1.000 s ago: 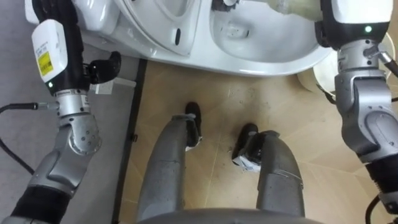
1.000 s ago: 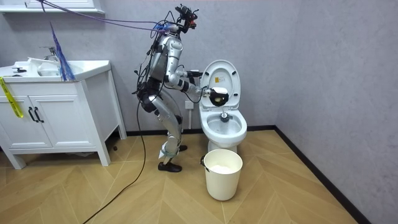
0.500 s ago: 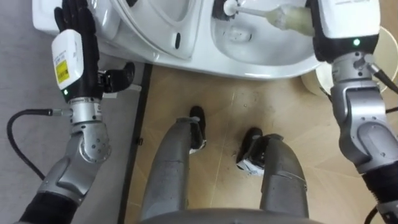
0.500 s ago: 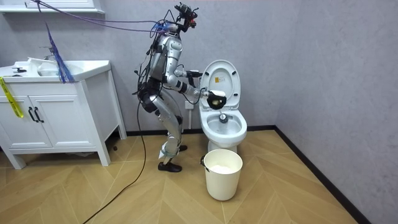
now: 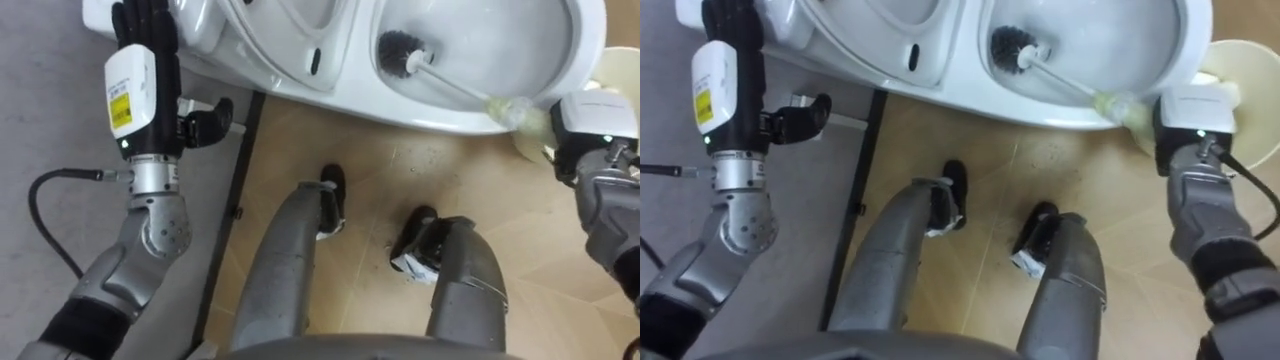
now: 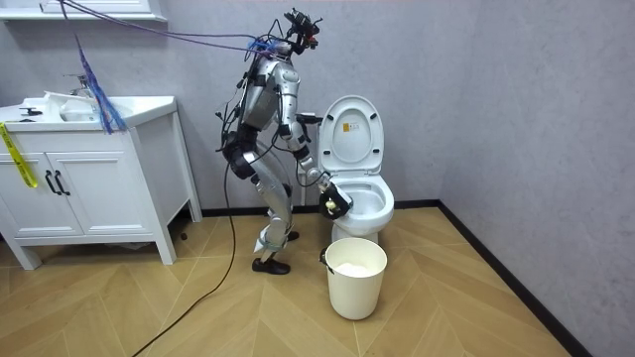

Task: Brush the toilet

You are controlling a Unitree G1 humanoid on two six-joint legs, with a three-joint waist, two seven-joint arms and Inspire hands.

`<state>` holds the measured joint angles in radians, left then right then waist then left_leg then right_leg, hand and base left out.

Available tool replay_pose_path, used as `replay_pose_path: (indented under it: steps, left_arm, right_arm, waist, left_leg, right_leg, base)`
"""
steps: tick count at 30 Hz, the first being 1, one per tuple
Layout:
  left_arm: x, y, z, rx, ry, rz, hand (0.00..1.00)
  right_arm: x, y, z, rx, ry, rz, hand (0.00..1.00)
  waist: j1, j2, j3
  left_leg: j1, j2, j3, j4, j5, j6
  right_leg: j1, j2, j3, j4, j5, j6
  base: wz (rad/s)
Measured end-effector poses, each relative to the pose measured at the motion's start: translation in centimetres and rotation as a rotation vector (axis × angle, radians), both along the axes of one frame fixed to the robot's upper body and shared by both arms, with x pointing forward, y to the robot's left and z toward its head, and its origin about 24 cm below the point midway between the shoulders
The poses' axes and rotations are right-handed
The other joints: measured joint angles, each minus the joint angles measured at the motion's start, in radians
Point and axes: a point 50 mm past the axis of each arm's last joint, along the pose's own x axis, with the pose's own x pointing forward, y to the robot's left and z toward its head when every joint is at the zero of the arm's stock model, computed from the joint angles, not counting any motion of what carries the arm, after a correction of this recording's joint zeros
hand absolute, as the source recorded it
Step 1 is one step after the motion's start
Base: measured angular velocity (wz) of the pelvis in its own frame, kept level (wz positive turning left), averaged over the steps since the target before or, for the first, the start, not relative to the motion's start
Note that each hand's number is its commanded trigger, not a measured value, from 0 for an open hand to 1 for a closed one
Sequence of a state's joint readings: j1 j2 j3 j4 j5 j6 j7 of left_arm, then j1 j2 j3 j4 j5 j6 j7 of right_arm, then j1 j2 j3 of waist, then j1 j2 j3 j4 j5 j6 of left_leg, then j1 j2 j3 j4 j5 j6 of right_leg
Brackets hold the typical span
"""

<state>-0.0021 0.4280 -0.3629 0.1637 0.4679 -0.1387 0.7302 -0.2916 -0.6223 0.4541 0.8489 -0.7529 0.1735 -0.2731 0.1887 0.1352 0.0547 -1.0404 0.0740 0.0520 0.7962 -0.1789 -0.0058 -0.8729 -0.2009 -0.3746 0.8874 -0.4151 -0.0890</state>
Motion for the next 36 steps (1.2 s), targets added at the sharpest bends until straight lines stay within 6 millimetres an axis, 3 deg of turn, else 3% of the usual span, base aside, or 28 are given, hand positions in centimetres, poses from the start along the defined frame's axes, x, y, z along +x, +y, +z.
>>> replay_pose_path:
  steps: [8,14,18,21,23,26,28,34,36]
  left_arm:
    - [0.2,-0.4,0.0,0.026,-0.003,-0.022,0.0]
    - [-0.3,0.0,-0.4,0.021,-0.011,0.012,0.0]
    - [-0.7,0.4,-0.8,0.014,-0.006,0.042,0.0]
    - [-0.4,0.5,-0.6,-0.011,-0.023,0.046,0.0]
    - [-0.2,0.3,-0.6,-0.03,-0.029,0.045,0.0]
    - [0.2,0.7,-0.1,-0.012,-0.046,0.04,0.0]
    - [0.6,0.8,0.3,-0.004,-0.062,0.037,0.0]
    - [1.4,0.7,1.6,-0.012,-0.137,0.057,0.0]
    - [1.8,0.4,1.9,-0.022,-0.155,0.053,0.0]
  right_arm:
    - [-0.1,-0.5,0.1,-0.009,0.008,-0.009,1.0]
    - [0.3,1.0,-0.3,-0.006,-0.004,0.02,1.0]
    - [0.7,2.6,-0.6,-0.021,-0.028,0.041,1.0]
    - [0.9,2.9,-0.6,-0.003,-0.042,0.039,1.0]
    - [0.9,2.7,-0.5,0.026,-0.06,0.021,1.0]
    - [1.5,2.3,-0.3,0.213,-0.134,-0.099,1.0]
    - [2.4,2.6,0.0,0.448,-0.242,-0.253,1.0]
    - [3.7,2.3,1.0,0.952,-0.489,-0.612,1.0]
    - [3.6,2.4,0.8,1.071,-0.512,-0.694,1.0]
  waist:
    - [0.005,0.001,0.002]
    - [-0.022,-0.002,0.0006]
    - [-0.031,-0.006,-0.0016]
    - [-0.011,-0.006,-0.0019]
    - [-0.004,-0.008,-0.0023]
    - [0.0,-0.022,-0.001]
    - [-0.001,-0.044,0.003]
    - [-0.05,-0.089,0.007]
    - [-0.058,-0.092,0.008]
  left_leg:
    - [0.003,-0.013,0.001,-0.018,-0.001,0.01]
    - [0.008,-0.013,0.0,-0.025,-0.001,0.009]
    - [0.019,-0.002,0.001,-0.034,0.0,0.004]
    - [0.016,0.021,0.002,-0.023,-0.002,-0.001]
    - [0.014,0.021,0.003,-0.023,0.0,-0.004]
    - [0.0,0.019,0.011,-0.024,0.006,-0.006]
    - [-0.01,0.013,0.031,-0.021,0.014,-0.002]
    - [-0.056,-0.017,0.053,-0.005,0.034,0.016]
    - [-0.065,-0.017,0.053,0.001,0.039,0.023]
  right_leg:
    - [0.002,-0.011,-0.003,-0.001,0.002,0.008]
    - [0.005,-0.005,0.0,-0.005,0.001,0.009]
    - [0.016,0.017,0.009,-0.027,0.005,0.01]
    - [0.02,0.034,0.003,-0.046,0.018,-0.003]
    - [0.014,0.033,0.005,-0.041,0.018,-0.005]
    - [-0.011,0.028,0.016,-0.023,0.017,-0.01]
    - [-0.044,0.009,0.032,0.008,0.013,-0.015]
    - [-0.124,-0.034,0.063,0.082,0.005,-0.01]
    - [-0.127,-0.04,0.057,0.088,0.006,-0.009]
  base:
    - [0.03]
    - [0.02]
    - [-0.06]
    - [-0.18]
    - [-0.05]
    - [-0.02]
    - [0.0]
    - [0.08]
    - [0.08]
